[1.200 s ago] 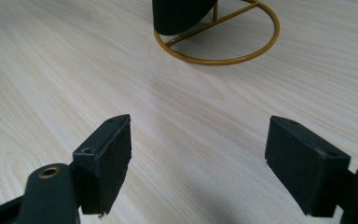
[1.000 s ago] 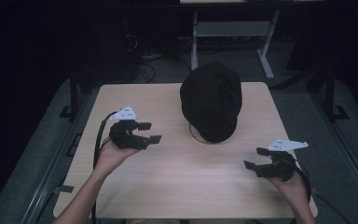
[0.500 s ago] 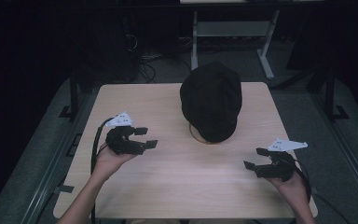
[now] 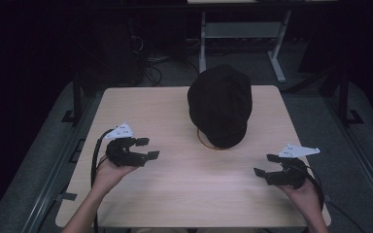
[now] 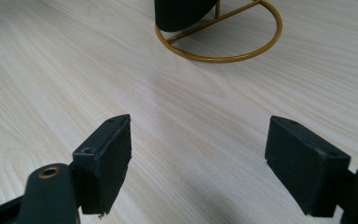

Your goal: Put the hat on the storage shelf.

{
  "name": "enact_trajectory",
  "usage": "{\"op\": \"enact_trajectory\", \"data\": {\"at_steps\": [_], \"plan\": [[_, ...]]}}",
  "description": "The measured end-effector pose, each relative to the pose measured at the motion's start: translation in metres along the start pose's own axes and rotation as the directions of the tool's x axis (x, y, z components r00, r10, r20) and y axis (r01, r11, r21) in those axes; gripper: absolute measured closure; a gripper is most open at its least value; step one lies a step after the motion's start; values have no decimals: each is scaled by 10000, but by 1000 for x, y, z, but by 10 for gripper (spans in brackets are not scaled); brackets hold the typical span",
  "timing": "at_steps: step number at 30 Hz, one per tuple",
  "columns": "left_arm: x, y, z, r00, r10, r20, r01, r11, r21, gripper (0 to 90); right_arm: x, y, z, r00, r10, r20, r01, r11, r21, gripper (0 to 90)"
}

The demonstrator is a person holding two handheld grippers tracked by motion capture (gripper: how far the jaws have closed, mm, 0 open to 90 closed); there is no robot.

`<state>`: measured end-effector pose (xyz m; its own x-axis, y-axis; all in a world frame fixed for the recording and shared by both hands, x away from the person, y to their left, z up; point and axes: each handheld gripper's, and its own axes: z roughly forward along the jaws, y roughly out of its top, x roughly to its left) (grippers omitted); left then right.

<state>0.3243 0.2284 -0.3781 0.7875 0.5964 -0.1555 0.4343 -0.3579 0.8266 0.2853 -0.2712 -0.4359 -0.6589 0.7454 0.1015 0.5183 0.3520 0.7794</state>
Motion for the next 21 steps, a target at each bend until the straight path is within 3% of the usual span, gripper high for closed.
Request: {"op": "enact_trajectory", "data": {"at_steps": [21], "plan": [[3, -23, -11, 9993, -274, -253, 268, 9994, -219, 294, 1, 0, 0, 10000, 25, 6, -25, 10000, 49, 224]]}}
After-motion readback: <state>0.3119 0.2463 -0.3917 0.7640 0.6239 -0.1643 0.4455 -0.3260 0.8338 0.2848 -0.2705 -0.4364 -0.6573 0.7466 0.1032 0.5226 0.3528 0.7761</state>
